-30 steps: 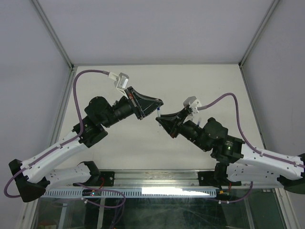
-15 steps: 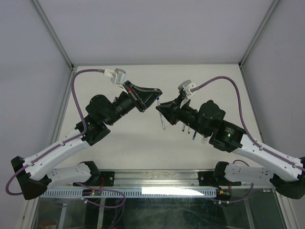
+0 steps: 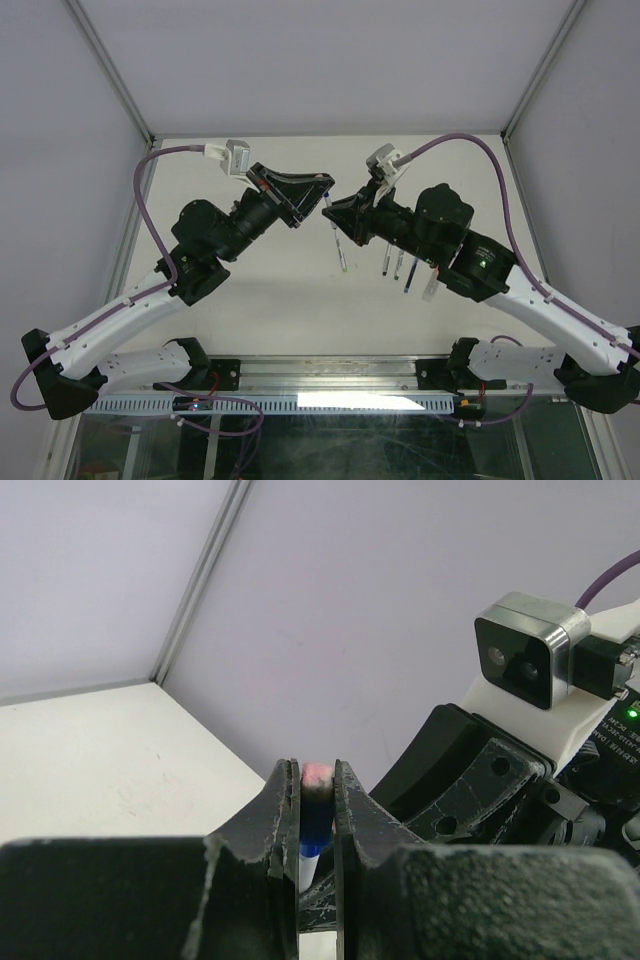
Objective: Insert the pens into the pen caps
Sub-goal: Press the pen cap onto the pen.
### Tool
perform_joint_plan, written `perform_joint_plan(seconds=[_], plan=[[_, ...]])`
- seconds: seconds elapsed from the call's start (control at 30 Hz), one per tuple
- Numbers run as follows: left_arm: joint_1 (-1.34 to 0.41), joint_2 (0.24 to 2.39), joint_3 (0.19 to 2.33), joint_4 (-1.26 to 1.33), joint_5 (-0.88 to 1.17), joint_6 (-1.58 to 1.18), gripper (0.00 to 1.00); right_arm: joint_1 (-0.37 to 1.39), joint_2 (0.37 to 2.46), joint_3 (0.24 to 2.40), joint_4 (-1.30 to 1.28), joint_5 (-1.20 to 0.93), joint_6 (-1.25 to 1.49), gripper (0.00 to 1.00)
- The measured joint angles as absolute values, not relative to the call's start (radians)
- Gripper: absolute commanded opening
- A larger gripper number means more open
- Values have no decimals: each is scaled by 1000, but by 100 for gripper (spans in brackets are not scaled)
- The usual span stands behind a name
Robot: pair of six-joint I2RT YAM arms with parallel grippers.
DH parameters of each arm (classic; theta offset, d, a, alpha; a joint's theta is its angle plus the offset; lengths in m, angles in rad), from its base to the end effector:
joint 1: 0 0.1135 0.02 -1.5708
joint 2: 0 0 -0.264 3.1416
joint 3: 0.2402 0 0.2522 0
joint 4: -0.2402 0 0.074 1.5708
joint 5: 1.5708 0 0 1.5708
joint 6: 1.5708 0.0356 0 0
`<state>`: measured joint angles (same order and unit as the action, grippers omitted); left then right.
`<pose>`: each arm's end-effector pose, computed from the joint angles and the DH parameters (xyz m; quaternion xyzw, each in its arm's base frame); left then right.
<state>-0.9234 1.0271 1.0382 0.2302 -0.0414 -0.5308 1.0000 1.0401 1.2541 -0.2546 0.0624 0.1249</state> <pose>0.1424 -0.1858 0.4283 0.1043 0.6081 -0.5135 0.5964 0.1221 0.1860 0.4474 -0.2859 0.6622 0.3501 0.5976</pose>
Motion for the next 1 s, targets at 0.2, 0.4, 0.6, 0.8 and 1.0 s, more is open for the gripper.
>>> perform_joint_plan(seconds=[0.2,0.4,0.6,0.8,1.0], plan=[[-923,1028,1039,241,-46,-531,0,997,1048,1274,-261,50,121,0],[-923,1031,1037,246,-45,-531,0,992,1053,1286,-268,35,98,0],[-923,1031,1032,269,-46,-531,0,986,1077,1341,-303,10,69,0],[-923,1027,1023,298,-47,-531,0,985,1095,1385,-336,-2,49,0],[-924,1026,1011,306,-47,-531,0,981,1108,1406,-366,-9,49,0]])
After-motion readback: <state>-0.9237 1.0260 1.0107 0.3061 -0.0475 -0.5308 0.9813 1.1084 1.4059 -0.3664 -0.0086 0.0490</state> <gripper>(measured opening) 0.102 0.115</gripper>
